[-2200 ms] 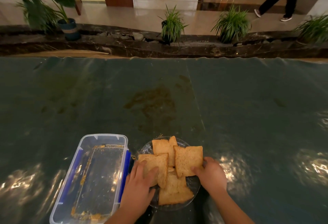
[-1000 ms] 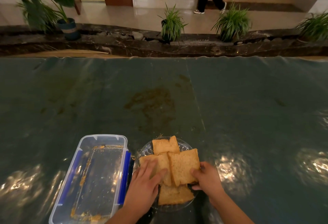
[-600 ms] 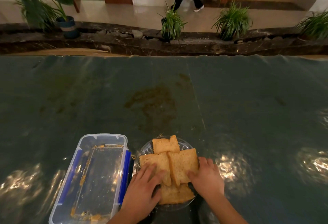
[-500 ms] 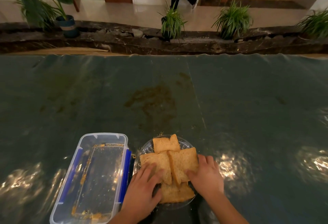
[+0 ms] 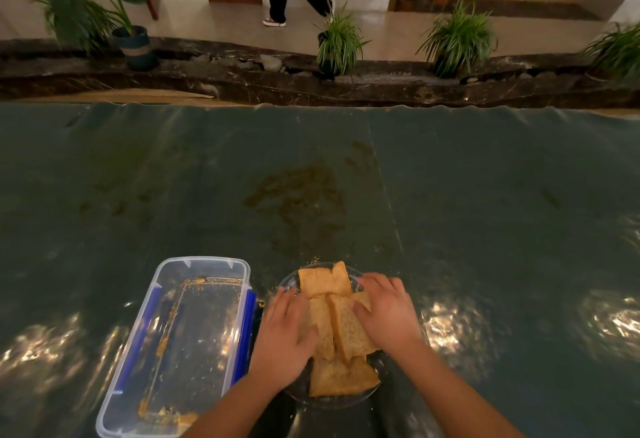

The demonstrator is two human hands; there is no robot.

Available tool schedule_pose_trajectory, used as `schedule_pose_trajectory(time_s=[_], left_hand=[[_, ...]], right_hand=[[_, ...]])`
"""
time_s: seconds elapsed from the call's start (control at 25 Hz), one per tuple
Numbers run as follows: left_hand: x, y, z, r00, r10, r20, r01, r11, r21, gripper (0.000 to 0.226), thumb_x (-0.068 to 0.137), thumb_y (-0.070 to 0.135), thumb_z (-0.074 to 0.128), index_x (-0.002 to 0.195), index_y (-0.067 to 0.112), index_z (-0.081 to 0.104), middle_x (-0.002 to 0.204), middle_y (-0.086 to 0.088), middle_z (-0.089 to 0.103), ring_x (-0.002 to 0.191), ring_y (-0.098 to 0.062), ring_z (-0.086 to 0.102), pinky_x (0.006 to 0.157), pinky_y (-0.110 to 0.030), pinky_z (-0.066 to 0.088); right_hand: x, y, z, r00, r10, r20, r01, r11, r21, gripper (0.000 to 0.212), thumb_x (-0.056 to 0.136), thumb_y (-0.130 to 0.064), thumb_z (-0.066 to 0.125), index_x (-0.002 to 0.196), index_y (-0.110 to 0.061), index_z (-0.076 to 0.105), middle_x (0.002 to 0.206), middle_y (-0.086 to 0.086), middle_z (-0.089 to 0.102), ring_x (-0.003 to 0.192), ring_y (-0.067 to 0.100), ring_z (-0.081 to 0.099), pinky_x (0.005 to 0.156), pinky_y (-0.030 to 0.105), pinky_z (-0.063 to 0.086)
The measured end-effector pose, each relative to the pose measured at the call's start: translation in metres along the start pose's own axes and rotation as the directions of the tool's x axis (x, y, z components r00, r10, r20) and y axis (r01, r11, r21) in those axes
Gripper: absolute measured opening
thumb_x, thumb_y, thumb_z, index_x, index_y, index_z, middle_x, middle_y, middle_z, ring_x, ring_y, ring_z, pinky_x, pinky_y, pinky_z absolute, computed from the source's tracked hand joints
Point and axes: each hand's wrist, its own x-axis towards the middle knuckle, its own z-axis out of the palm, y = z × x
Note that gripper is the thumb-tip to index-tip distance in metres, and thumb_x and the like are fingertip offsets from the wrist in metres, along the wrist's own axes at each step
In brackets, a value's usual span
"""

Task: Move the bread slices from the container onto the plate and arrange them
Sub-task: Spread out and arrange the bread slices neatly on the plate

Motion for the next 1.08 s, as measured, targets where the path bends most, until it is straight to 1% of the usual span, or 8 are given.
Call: schedule_pose_trajectory(time_s=[0.12,0.2,0.28,0.36,0.56,0.72,0.88,1.08], left_hand=[[0.028,0.014,-0.015,0.998,-0.065,0.002,0.064,0.981,-0.183,0.036,0.090,0.032,0.048,0.126,0.028,0.048,0.122,0.004,0.060,0.117,-0.015,0.052,0.105,-0.048,0.042],[0.035,0.015,-0.019,0.998,-0.066,-0.006,0.063,0.971,-0.232,0.027,0.092,0.024,0.047,0.117,0.031,0.052,0.100,0.014,0.063,0.093,-0.002,0.056,0.102,-0.045,0.045],[0.037,0.015,-0.021,0.997,-0.071,0.011,0.072,0.966,-0.247,0.034,0.094,0.022,0.044,0.124,0.036,0.050,0.095,0.027,0.057,0.087,0.007,0.050,0.107,-0.046,0.038],[0.035,0.014,-0.022,0.996,-0.078,0.036,0.084,0.970,-0.230,0.039,0.097,0.025,0.040,0.133,0.038,0.044,0.103,0.031,0.050,0.100,0.001,0.050,0.112,-0.048,0.030],[0.030,0.009,-0.021,0.996,-0.081,0.038,0.087,0.978,-0.189,0.047,0.094,0.028,0.046,0.141,0.029,0.039,0.131,0.005,0.056,0.125,-0.019,0.048,0.112,-0.052,0.032],[0.003,-0.008,-0.020,0.999,0.029,-0.021,-0.031,0.994,-0.106,0.066,0.081,0.037,0.061,0.142,0.031,0.033,0.138,0.008,0.041,0.129,-0.014,0.036,0.108,-0.033,0.031],[-0.022,-0.022,-0.013,0.981,0.190,0.044,-0.193,0.978,0.074,0.073,0.074,0.048,0.062,0.138,0.038,0.029,0.143,0.008,0.034,0.134,-0.014,0.029,0.111,-0.031,0.025],[-0.028,-0.021,-0.011,0.993,0.105,0.057,-0.112,0.986,0.124,0.079,0.077,0.036,0.063,0.145,0.031,0.023,0.153,0.000,0.022,0.141,-0.022,0.020,0.115,-0.037,0.022]], right_hand=[[0.019,-0.003,0.002,0.991,-0.026,0.128,0.024,1.000,0.015,0.040,0.091,-0.043,0.048,0.128,-0.029,0.051,0.126,-0.010,0.060,0.122,0.019,0.038,0.097,0.039,0.038],[0.022,-0.005,0.006,0.985,-0.019,0.170,0.017,1.000,0.016,0.037,0.092,-0.043,0.045,0.125,-0.027,0.051,0.116,-0.008,0.064,0.120,0.020,0.038,0.095,0.041,0.038],[0.021,-0.004,0.011,0.990,-0.003,0.142,-0.001,1.000,0.031,0.033,0.092,-0.042,0.046,0.121,-0.027,0.052,0.110,-0.008,0.065,0.118,0.021,0.040,0.093,0.041,0.039],[0.017,-0.002,0.015,0.994,0.009,0.108,-0.014,0.999,0.043,0.032,0.091,-0.041,0.046,0.120,-0.028,0.051,0.110,-0.009,0.065,0.116,0.021,0.041,0.094,0.041,0.038],[0.008,-0.001,0.008,0.998,0.044,0.041,-0.048,0.991,0.122,0.039,0.090,-0.038,0.054,0.128,-0.026,0.052,0.125,-0.007,0.059,0.122,0.021,0.039,0.099,0.038,0.037],[-0.026,0.013,-0.002,0.983,0.131,-0.127,-0.097,0.965,0.243,0.034,0.085,-0.029,0.066,0.118,-0.021,0.061,0.114,-0.002,0.062,0.108,0.020,0.047,0.089,0.027,0.039],[-0.062,0.024,0.003,0.964,0.259,-0.061,-0.234,0.935,0.265,0.034,0.084,-0.031,0.068,0.115,-0.018,0.062,0.106,-0.001,0.058,0.101,0.019,0.053,0.087,0.032,0.046],[-0.072,0.021,0.007,0.938,0.347,0.022,-0.337,0.892,0.301,0.035,0.085,-0.030,0.068,0.117,-0.017,0.061,0.109,0.002,0.057,0.103,0.020,0.054,0.089,0.035,0.049]])
